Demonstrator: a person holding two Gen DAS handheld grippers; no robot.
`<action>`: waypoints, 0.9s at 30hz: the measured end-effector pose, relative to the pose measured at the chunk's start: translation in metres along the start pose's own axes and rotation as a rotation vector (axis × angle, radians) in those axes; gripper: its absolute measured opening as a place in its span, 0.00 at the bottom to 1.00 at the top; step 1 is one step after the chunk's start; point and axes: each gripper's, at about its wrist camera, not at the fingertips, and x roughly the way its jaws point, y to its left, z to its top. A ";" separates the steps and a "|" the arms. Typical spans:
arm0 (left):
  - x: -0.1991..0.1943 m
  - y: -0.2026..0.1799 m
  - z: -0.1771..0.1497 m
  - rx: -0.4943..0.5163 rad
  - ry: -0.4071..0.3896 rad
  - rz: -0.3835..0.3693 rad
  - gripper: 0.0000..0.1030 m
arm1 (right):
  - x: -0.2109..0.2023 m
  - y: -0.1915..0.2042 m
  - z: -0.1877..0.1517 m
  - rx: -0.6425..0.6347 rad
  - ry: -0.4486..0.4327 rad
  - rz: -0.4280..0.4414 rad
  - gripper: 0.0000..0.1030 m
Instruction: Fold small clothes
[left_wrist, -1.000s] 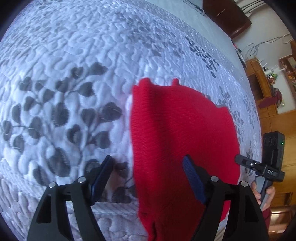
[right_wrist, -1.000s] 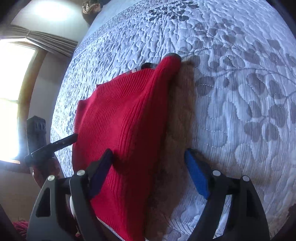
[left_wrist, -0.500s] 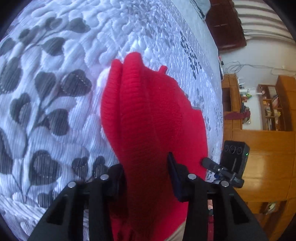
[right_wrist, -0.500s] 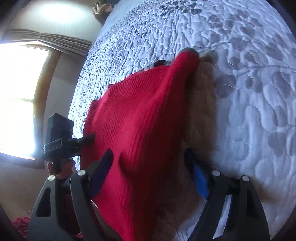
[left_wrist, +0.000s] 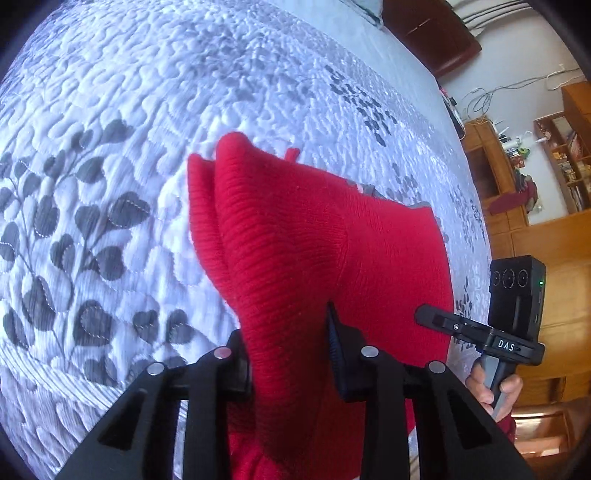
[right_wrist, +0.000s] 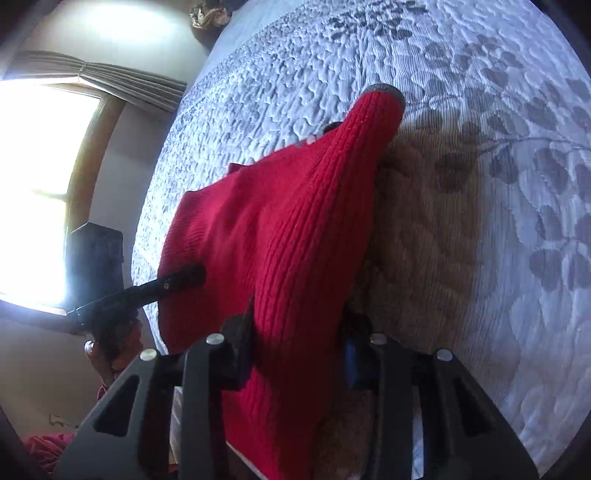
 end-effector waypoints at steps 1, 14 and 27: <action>-0.001 -0.008 -0.002 0.012 0.003 0.002 0.29 | -0.006 0.003 -0.003 -0.010 -0.003 -0.013 0.34; 0.036 -0.136 -0.013 0.100 0.022 -0.114 0.29 | -0.139 -0.050 -0.019 0.030 -0.108 -0.077 0.33; 0.134 -0.160 0.008 0.073 0.079 0.025 0.33 | -0.148 -0.161 -0.018 0.174 -0.130 -0.127 0.56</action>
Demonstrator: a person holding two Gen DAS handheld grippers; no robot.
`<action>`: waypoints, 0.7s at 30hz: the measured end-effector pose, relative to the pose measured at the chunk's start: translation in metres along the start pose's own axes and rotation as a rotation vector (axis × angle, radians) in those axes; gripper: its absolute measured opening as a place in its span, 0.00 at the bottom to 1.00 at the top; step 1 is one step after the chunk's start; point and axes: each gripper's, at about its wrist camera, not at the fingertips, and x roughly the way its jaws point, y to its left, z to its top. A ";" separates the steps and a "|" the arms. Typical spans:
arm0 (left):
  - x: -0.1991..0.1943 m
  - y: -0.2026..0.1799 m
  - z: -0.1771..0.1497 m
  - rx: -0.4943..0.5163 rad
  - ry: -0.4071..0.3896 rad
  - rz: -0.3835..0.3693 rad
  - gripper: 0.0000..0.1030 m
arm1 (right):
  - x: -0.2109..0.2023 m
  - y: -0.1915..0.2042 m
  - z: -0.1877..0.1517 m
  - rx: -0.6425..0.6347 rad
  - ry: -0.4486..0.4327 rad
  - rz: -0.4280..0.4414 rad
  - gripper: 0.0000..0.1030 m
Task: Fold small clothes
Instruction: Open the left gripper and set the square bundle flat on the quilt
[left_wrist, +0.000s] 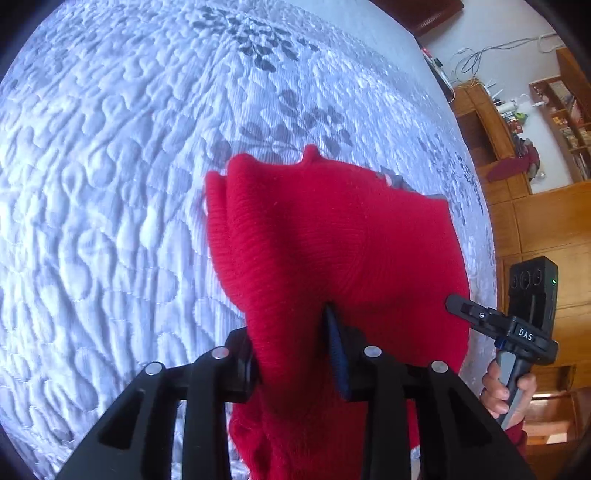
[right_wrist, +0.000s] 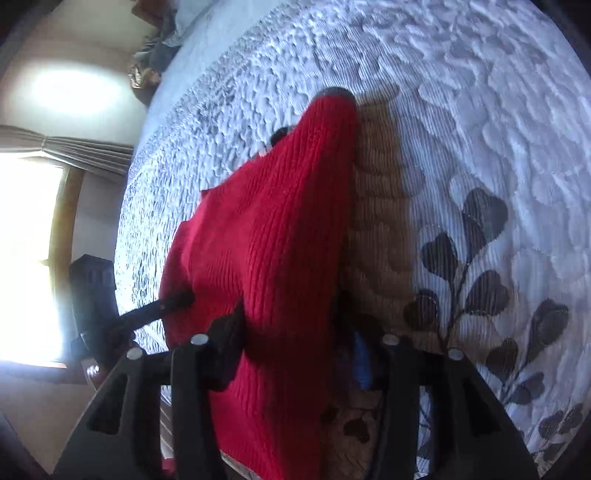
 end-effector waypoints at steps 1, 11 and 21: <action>-0.005 -0.001 -0.002 0.008 -0.003 0.020 0.37 | -0.007 0.003 -0.005 -0.016 -0.015 -0.029 0.63; -0.023 -0.031 -0.076 0.175 -0.020 0.248 0.57 | -0.032 -0.008 -0.099 -0.016 -0.021 0.025 0.67; -0.013 -0.020 -0.105 0.091 -0.070 0.321 0.47 | -0.008 -0.011 -0.129 0.066 0.066 0.130 0.16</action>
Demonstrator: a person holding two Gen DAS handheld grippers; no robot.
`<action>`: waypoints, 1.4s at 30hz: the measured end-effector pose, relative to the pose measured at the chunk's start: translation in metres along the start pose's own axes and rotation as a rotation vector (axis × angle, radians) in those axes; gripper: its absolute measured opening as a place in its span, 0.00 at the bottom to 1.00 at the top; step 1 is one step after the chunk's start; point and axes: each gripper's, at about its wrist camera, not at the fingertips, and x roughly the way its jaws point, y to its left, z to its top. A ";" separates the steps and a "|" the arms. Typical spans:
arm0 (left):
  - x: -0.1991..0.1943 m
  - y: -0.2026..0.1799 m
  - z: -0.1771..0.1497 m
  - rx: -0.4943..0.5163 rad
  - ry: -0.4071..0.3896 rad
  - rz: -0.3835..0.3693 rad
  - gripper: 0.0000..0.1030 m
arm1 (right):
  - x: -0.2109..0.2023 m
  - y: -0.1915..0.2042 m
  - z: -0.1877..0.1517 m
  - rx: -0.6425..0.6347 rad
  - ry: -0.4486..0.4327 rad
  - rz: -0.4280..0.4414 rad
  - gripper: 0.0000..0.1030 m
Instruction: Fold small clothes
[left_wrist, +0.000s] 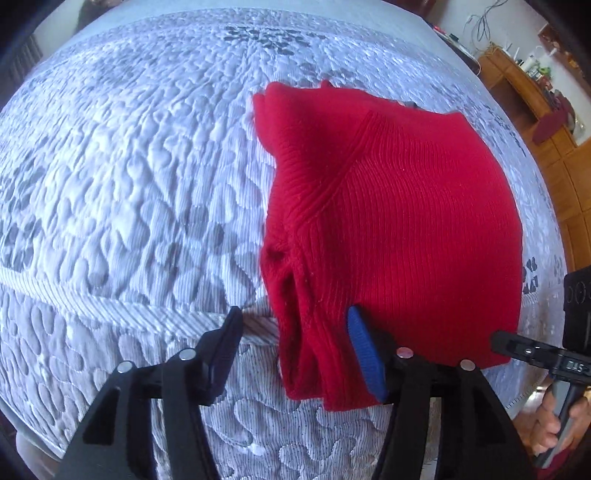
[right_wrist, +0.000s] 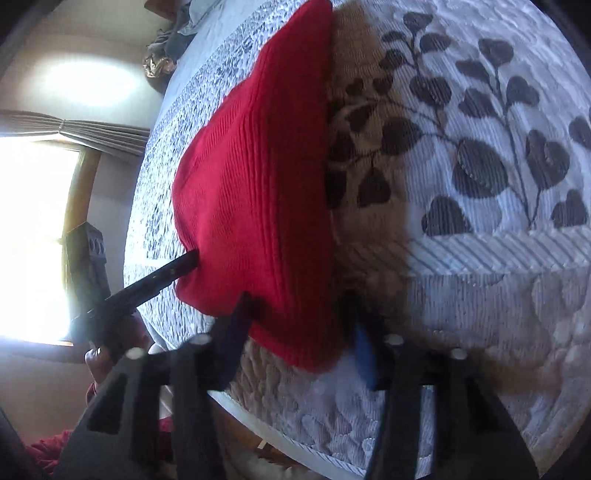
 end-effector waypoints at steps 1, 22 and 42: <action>-0.001 -0.001 -0.001 -0.005 0.006 -0.018 0.33 | -0.002 0.005 0.000 0.000 -0.006 0.001 0.14; -0.024 -0.003 -0.040 0.032 -0.051 0.040 0.60 | -0.035 0.019 -0.036 -0.064 -0.130 -0.226 0.40; -0.040 0.009 -0.070 0.009 -0.073 0.107 0.69 | -0.038 0.021 -0.069 -0.025 -0.163 -0.403 0.53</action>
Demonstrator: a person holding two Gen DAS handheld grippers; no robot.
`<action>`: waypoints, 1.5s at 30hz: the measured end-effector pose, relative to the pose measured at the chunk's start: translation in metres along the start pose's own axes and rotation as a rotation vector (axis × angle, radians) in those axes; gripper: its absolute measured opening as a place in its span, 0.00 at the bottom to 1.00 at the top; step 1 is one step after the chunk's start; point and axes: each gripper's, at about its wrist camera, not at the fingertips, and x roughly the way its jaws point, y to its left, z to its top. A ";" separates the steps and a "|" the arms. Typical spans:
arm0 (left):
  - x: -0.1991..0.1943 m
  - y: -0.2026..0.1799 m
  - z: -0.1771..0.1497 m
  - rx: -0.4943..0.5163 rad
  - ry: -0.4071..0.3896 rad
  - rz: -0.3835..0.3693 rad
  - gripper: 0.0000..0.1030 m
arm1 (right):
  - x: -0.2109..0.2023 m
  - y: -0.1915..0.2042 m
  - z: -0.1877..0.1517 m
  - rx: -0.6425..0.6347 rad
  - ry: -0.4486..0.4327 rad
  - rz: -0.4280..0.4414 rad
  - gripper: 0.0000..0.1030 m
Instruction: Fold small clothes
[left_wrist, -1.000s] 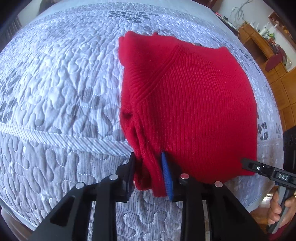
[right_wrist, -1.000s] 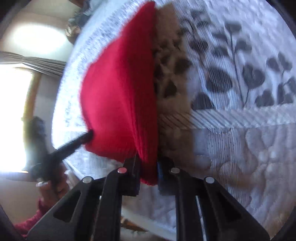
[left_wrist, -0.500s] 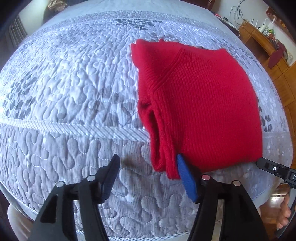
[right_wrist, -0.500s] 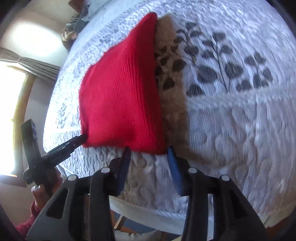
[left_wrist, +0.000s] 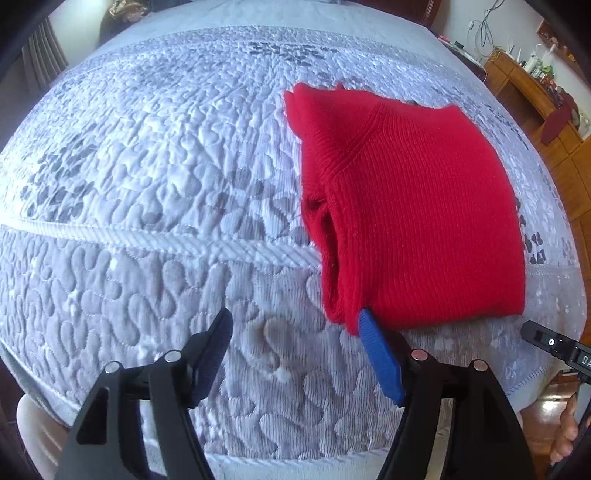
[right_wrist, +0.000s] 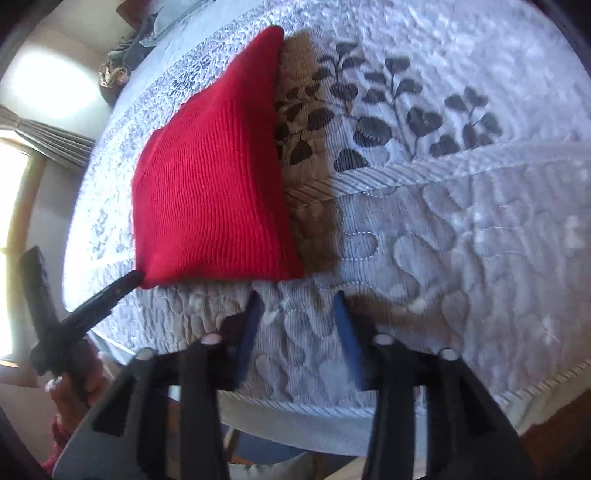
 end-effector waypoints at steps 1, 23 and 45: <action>-0.003 0.001 -0.002 0.004 0.005 0.008 0.69 | -0.001 0.002 -0.003 -0.001 -0.005 -0.014 0.55; -0.114 -0.015 -0.035 0.098 -0.131 0.082 0.81 | -0.053 0.075 -0.047 -0.074 -0.078 -0.100 0.91; -0.151 -0.022 -0.044 0.109 -0.167 0.074 0.83 | -0.069 0.111 -0.052 -0.135 -0.072 -0.064 0.92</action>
